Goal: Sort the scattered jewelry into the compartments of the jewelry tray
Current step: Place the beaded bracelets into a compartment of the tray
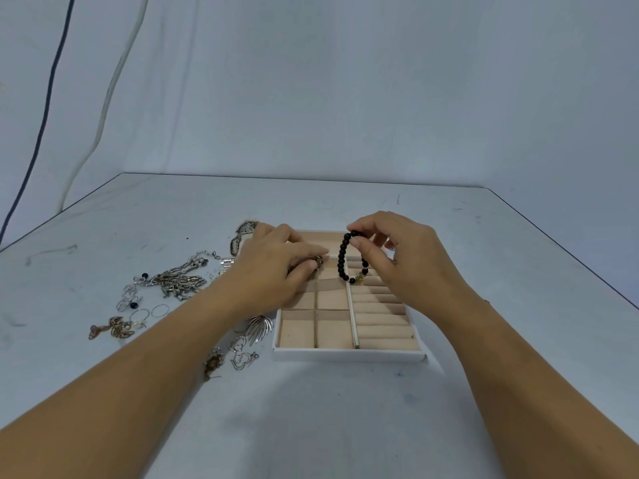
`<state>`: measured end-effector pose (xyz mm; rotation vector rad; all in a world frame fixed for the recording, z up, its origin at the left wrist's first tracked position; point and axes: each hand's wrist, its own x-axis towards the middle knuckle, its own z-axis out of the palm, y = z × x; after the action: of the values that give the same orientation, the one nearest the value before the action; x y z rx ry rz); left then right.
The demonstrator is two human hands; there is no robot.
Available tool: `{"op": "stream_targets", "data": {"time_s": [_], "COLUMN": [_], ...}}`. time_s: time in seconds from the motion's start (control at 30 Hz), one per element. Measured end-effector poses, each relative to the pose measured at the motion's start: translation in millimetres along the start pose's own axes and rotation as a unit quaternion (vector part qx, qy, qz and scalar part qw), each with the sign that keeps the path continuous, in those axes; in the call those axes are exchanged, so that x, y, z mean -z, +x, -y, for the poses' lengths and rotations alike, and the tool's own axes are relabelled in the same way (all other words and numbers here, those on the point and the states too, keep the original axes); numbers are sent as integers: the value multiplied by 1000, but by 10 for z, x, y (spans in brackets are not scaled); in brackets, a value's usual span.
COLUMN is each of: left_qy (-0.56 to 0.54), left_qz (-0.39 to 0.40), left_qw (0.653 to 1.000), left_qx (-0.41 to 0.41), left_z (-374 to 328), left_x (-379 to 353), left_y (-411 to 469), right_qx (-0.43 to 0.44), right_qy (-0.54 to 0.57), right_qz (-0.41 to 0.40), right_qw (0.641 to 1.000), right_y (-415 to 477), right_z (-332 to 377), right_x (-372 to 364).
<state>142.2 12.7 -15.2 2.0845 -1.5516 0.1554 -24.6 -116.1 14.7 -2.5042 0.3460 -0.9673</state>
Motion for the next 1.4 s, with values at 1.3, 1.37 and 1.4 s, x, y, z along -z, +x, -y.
{"op": "stream_targets", "data": {"time_s": [1.3, 1.37, 1.4], "left_qy": [18, 22, 21], "left_qz": [84, 85, 85], "left_qw": [996, 996, 996], "left_qx": [6, 3, 5], "left_z": [516, 525, 530], "left_x": [285, 266, 258], "left_y": [-620, -626, -628], "right_qx": [-22, -28, -31], "right_qy": [113, 117, 117], "right_qz": [-31, -31, -31], "right_qw": [993, 992, 992], "right_y": [230, 257, 265], "right_z": [278, 293, 290], "right_x": [-296, -348, -372]}}
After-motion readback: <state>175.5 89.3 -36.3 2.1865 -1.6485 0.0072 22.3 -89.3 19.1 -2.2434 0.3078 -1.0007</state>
